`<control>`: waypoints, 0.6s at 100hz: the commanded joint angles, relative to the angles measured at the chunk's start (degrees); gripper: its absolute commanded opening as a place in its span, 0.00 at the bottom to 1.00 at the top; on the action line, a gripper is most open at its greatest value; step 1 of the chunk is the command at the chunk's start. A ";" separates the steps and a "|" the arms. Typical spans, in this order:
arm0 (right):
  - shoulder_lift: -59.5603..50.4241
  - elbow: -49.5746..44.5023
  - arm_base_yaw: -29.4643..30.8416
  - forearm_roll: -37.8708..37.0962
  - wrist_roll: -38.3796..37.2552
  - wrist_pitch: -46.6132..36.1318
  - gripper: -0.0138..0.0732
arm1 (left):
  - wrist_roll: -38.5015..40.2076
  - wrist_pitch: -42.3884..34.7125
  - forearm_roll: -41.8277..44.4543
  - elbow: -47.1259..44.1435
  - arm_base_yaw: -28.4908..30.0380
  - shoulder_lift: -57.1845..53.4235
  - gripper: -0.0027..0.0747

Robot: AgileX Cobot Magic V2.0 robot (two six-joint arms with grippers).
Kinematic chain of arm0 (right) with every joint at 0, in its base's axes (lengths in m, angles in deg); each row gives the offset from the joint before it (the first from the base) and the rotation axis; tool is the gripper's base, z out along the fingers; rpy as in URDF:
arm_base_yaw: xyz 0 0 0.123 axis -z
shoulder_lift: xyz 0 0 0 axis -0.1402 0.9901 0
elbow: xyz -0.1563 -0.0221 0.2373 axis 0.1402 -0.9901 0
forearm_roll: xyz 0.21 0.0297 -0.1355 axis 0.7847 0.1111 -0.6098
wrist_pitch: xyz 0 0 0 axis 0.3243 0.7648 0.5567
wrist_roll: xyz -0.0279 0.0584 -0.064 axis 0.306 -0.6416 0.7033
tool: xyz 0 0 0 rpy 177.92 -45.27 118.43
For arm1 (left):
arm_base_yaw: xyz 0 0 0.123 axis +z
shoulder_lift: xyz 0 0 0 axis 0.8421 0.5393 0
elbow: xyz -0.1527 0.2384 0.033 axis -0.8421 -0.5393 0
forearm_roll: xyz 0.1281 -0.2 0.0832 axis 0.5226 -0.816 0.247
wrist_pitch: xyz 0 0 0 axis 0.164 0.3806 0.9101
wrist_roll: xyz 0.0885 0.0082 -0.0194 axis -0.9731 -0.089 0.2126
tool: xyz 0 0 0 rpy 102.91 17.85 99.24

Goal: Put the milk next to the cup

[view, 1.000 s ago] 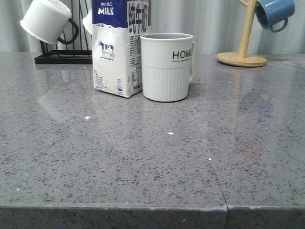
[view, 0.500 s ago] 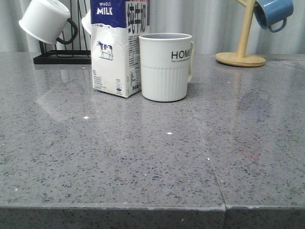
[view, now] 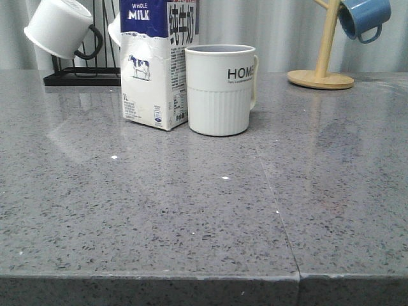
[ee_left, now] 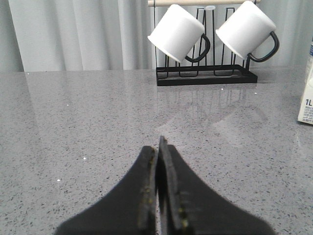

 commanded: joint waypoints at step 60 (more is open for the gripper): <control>-7.10 0.62 0.91 0.10 -0.13 -3.01 0.08 | 0.16 -4.19 -0.67 -3.42 0.13 -1.62 0.01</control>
